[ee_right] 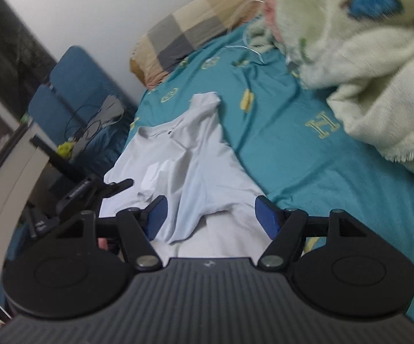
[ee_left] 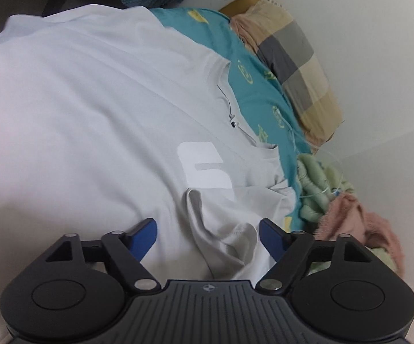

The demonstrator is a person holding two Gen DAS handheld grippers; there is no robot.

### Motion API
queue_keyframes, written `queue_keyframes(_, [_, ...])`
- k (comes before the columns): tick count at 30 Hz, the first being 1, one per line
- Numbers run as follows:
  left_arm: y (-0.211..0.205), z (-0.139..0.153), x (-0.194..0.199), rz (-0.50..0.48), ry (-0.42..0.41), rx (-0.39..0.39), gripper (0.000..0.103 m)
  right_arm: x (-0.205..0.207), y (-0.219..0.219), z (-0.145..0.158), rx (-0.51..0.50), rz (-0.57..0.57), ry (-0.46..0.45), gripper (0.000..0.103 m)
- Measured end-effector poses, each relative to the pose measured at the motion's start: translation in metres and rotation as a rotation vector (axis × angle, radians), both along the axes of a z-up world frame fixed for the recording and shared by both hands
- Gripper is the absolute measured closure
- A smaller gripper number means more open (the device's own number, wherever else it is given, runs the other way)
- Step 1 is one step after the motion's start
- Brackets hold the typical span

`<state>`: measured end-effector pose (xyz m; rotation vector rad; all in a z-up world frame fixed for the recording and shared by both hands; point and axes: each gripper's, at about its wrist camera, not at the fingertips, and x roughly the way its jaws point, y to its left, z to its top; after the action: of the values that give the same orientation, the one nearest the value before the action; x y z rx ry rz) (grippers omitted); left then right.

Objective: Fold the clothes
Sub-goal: 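Grasp the side edge of the white T-shirt with the left gripper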

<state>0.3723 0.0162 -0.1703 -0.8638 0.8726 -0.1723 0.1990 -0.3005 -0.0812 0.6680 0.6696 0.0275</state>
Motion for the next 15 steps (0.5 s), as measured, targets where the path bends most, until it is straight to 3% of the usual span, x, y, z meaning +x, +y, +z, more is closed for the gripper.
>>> queue_keyframes(2, [-0.013,-0.002,0.016,-0.021,-0.016,0.049,0.034,0.005,-0.007,-0.006,0.040,-0.014,0.010,0.032])
queue_keyframes(4, [-0.021,0.002,0.028,-0.037,-0.022,0.114,0.064,0.010,-0.011,-0.012,0.071,-0.022,0.020,0.032])
queue_keyframes(5, [-0.024,0.004,0.034,-0.044,-0.023,0.146,0.073,0.012,-0.011,-0.014,0.079,-0.021,0.025,0.032])
queue_keyframes(6, [-0.026,0.006,0.041,-0.051,-0.024,0.178,0.097,0.013,-0.011,-0.016,0.086,-0.020,0.032,0.032])
queue_keyframes(7, [-0.029,0.010,0.047,-0.058,-0.033,0.207,0.101,0.014,-0.010,-0.018,0.093,-0.019,0.038,0.032])
queue_keyframes(11, [-0.035,0.053,0.072,-0.089,-0.189,0.289,0.101,0.008,-0.007,-0.015,0.095,-0.023,0.032,0.032])
queue_keyframes(15, [-0.048,0.094,0.111,-0.083,-0.275,0.379,0.101,0.004,-0.002,-0.012,0.076,-0.019,0.014,0.032])
